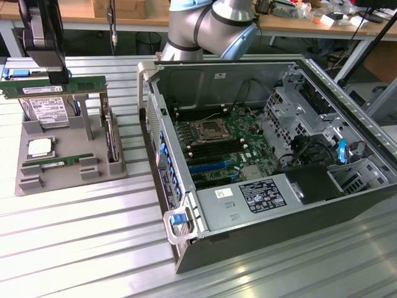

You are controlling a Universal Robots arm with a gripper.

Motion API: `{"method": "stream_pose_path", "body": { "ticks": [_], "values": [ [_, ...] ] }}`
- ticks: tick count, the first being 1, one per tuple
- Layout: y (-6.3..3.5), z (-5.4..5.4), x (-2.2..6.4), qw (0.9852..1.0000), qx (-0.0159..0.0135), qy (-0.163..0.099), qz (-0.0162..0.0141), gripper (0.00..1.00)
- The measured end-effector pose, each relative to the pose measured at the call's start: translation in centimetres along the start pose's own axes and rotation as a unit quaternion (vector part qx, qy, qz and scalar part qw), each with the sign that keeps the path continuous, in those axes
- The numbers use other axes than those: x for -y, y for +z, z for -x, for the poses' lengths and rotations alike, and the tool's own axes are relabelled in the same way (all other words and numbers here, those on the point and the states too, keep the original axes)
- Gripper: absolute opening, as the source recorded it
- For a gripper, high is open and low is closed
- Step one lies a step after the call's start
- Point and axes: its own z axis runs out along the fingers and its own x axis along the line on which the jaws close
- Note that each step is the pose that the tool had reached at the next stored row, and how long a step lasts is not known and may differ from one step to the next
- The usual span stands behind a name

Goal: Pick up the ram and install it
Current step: 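Pick up the ram and move it above insertion slot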

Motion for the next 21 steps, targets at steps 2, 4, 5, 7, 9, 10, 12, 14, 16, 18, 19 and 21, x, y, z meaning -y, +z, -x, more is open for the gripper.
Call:
{"method": "stream_pose_path", "body": {
  "ticks": [2,4,5,7,9,10,12,14,16,18,19,21],
  "values": [
    [-0.01,0.0,0.34,1.0000,0.0000,0.000,0.0000,0.12],
    [-0.02,0.0,0.67,1.0000,0.0000,0.000,0.0000,0.12],
    [-0.02,0.0,0.78,1.0000,0.0000,0.000,0.0000,0.12],
    [-0.02,0.0,0.95,1.0000,0.0000,0.000,0.0000,0.12],
    [-0.04,0.0,1.46,1.0000,0.0000,0.000,0.0000,0.12],
    [-0.04,0.0,1.61,1.0000,0.0000,0.000,0.0000,0.12],
    [-0.05,0.0,1.99,1.0000,0.0000,0.000,0.0000,0.12],
    [-0.07,0.0,2.37,1.0000,0.0000,0.000,0.0000,0.12],
    [-0.08,-0.1,2.84,1.0000,0.0000,0.000,0.0000,0.12],
    [-0.08,-0.1,3.22,1.0000,0.0000,0.000,0.0000,0.12],
    [-0.09,-0.1,3.42,1.0000,0.0000,0.000,0.0000,0.12],
    [-0.10,-0.1,3.79,1.0000,0.0000,0.000,0.0000,0.12]
  ]
}}
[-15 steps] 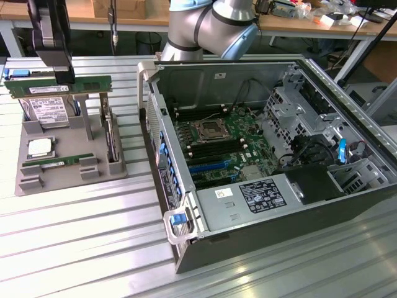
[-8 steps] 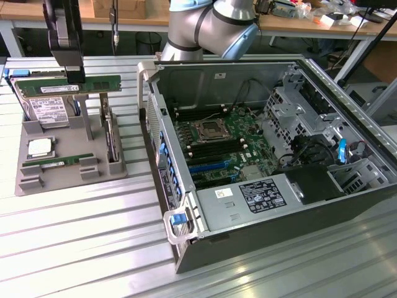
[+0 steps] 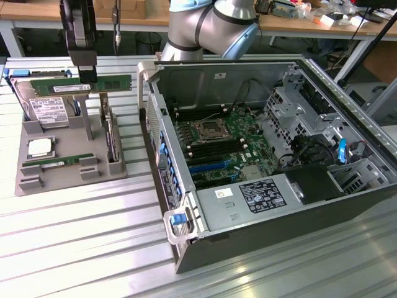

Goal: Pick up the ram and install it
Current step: 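Pick up the ram and move it above insertion slot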

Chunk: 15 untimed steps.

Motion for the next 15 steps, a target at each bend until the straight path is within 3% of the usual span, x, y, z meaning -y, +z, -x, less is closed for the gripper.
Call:
{"method": "stream_pose_path", "body": {
  "ticks": [10,15],
  "values": [
    [-0.03,0.0,1.03,1.0000,0.0000,0.000,0.0000,0.12],
    [-0.06,0.0,2.21,1.0000,0.0000,0.000,0.0000,0.12]
  ]
}}
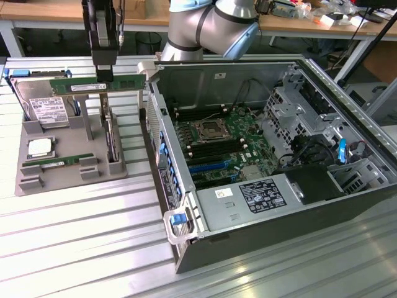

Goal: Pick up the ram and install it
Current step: 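Pick up the ram and move it above insertion slot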

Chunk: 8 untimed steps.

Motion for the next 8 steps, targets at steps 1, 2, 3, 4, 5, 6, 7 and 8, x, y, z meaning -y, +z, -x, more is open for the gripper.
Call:
{"method": "stream_pose_path", "body": {
  "ticks": [1,2,3,4,5,6,7,8],
  "values": [
    [0.00,-0.01,0.18,1.0000,0.0000,0.000,0.0000,0.12],
    [-0.01,-0.01,0.36,1.0000,0.0000,0.000,0.0000,0.12],
    [-0.01,-0.01,0.57,1.0000,0.0000,0.000,0.0000,0.12],
    [-0.02,-0.01,0.66,1.0000,0.0000,0.000,0.0000,0.12],
    [-0.02,-0.02,0.78,1.0000,0.0001,0.000,0.0000,0.12],
    [-0.02,-0.02,0.92,1.0000,0.0000,0.000,0.0000,0.12],
    [-0.03,-0.02,1.02,1.0000,0.0000,0.000,0.0000,0.12],
    [-0.03,-0.02,1.16,1.0000,0.0000,0.000,0.0000,0.12]
  ]
}}
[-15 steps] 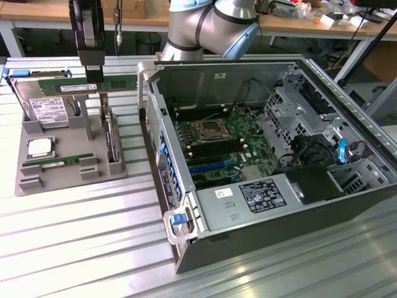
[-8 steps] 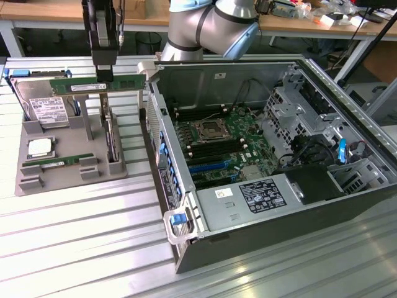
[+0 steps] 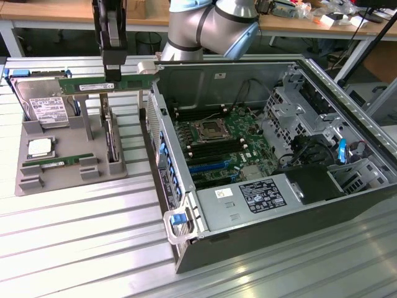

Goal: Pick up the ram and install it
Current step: 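Pick up the ram and move it above insertion slot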

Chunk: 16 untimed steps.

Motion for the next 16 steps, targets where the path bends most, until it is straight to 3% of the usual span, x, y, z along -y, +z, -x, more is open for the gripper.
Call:
{"method": "stream_pose_path", "body": {
  "ticks": [16],
  "values": [
    [-0.08,-0.1,2.94,1.0000,0.0000,0.000,0.0000,0.12]
  ]
}}
